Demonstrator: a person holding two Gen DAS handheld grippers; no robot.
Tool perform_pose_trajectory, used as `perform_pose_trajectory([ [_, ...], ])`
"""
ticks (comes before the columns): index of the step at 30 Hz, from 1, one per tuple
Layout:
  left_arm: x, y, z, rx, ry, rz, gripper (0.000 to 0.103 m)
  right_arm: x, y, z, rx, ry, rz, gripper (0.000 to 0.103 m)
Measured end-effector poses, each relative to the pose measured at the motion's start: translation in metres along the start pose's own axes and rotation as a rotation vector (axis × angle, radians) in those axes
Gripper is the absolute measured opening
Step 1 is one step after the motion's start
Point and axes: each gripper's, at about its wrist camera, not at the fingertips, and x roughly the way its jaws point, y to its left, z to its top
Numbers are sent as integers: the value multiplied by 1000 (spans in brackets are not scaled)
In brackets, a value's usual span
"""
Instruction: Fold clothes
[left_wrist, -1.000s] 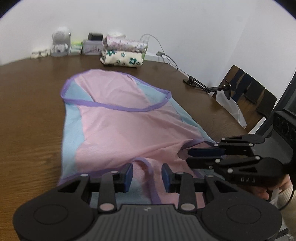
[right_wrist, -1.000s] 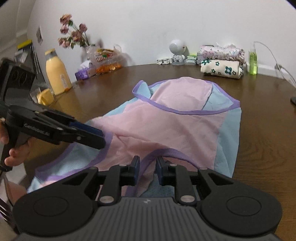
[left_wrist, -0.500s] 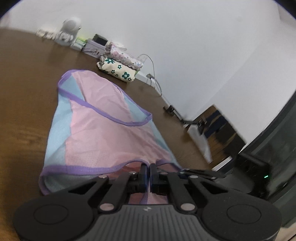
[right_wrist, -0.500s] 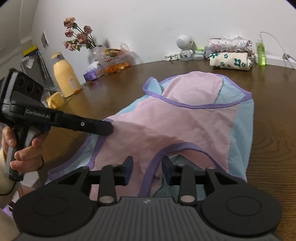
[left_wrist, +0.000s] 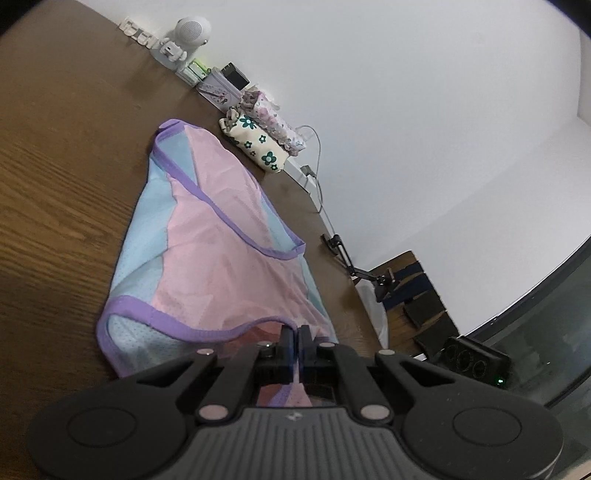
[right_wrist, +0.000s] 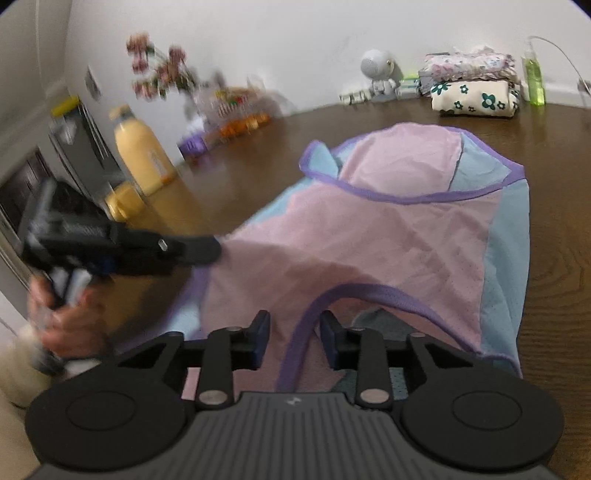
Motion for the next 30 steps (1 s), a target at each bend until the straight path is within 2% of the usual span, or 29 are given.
perform_pose_trajectory([
  [2, 1, 0, -1, 12, 3, 30, 1, 3, 8, 2, -45, 11, -60, 16],
  [5, 3, 1, -4, 29, 9, 76, 1, 6, 28, 0, -151, 29, -180, 10],
  [7, 4, 1, -5, 41, 12, 106, 1, 6, 36, -2, -169, 27, -215, 3],
  [12, 5, -5, -10, 80, 20, 118, 0, -13, 59, -4, -269, -63, -318, 2],
  [16, 6, -11, -14, 113, 27, 113, 0, -32, 80, -12, -347, -90, -354, 2],
  [21, 8, -18, -19, 155, 35, 106, 14, -33, 79, -20, -320, -69, -419, 3],
  [22, 8, -20, -20, 163, 37, 105, 19, -35, 77, -20, -305, -81, -404, 3],
  [25, 10, -23, -21, 180, 42, 97, 48, -44, 76, -19, -283, -125, -341, 4],
  [27, 14, -22, -18, 178, 47, 87, 47, -47, 79, -22, -322, -145, -321, 4],
  [30, 20, -20, -14, 177, 53, 71, 41, -48, 82, -28, -370, -166, -303, 7],
])
